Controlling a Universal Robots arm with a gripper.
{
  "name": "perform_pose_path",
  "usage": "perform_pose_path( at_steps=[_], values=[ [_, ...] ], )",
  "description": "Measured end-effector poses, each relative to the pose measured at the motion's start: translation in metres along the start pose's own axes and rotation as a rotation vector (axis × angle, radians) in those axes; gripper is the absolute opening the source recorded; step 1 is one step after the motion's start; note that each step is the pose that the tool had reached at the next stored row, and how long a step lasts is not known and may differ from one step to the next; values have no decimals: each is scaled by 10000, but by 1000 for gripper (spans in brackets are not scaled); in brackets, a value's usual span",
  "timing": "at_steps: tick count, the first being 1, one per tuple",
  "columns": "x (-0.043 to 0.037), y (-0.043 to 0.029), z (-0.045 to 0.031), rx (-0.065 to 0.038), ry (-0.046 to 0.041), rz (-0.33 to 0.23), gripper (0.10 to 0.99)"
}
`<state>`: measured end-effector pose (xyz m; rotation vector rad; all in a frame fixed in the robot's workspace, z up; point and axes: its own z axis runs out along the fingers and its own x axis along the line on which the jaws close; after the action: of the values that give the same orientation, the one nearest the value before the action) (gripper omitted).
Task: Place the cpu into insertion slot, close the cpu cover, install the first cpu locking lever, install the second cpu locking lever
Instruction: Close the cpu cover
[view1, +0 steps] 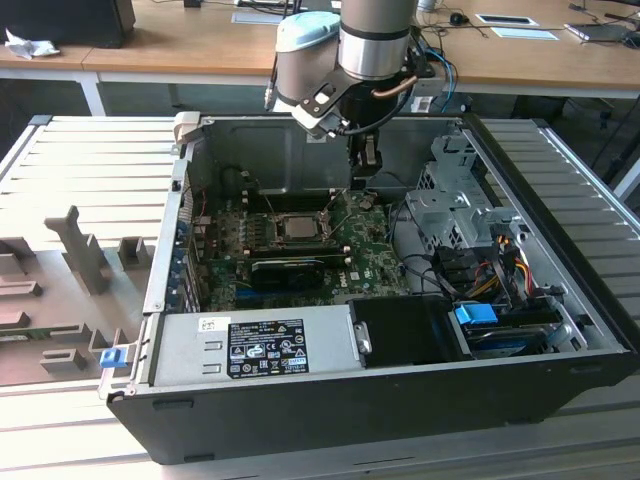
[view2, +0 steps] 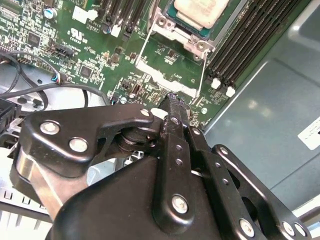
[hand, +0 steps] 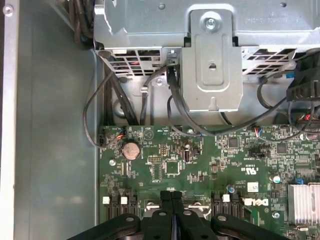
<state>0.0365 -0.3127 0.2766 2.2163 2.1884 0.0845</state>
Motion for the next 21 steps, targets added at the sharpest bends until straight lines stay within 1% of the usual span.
perform_pose_path(
  at_steps=[3,10,11,12,14,16,18,21],
  values=[
    [3,34,5,0,-1,0,106],
    [6,81,10,0,1,1,106],
    [6,92,12,0,1,1,106],
    [5,118,17,6,2,0,106],
    [5,132,21,9,1,0,106],
    [5,187,32,11,3,3,106],
    [6,217,50,14,3,0,106],
    [2,215,108,14,6,-22,106]
  ],
)
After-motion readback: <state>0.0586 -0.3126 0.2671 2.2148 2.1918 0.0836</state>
